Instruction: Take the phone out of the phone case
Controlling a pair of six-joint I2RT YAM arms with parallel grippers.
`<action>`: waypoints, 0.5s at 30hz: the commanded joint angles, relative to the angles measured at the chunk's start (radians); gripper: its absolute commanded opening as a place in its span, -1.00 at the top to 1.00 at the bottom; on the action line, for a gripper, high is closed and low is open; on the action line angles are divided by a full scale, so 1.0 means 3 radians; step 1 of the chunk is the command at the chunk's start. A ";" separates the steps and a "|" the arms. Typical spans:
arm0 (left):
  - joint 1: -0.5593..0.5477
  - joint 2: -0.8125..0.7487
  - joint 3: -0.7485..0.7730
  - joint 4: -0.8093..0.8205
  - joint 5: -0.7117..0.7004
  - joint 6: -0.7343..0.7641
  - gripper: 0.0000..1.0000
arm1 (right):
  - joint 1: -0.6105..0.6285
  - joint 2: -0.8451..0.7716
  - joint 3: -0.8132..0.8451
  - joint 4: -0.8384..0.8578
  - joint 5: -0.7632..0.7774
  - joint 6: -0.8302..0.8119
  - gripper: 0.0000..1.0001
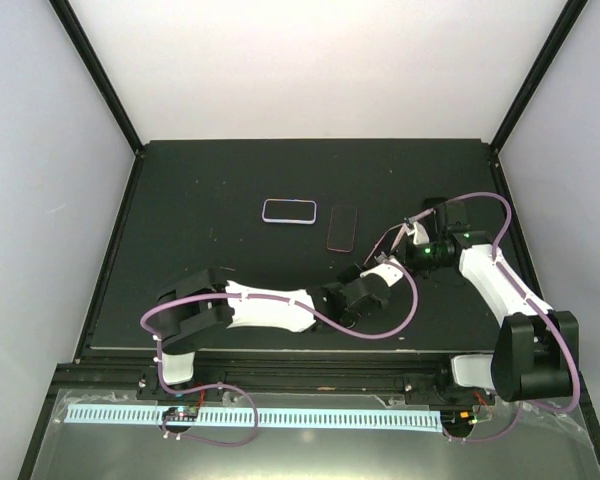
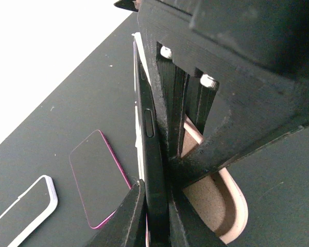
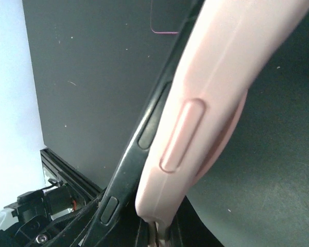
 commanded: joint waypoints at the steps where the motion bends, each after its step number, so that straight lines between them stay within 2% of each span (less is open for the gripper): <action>1: 0.0083 -0.0096 -0.0096 -0.0042 -0.0048 -0.0303 0.97 | -0.0021 -0.0071 -0.0011 -0.0027 0.0315 -0.0102 0.99; 5: 0.0093 -0.0107 -0.0034 -0.0095 -0.0016 -0.0559 0.97 | -0.0018 0.0118 0.0125 -0.0056 0.0638 -0.0297 0.99; 10: 0.0190 -0.0360 -0.0160 -0.0068 0.0059 -0.0780 0.97 | -0.0018 0.0214 -0.0004 0.0252 0.1449 -0.0464 0.99; 15: 0.0277 -0.0626 -0.0407 0.0024 0.0132 -0.0823 0.97 | -0.0018 0.0242 -0.0094 0.0468 0.1438 -0.0501 0.99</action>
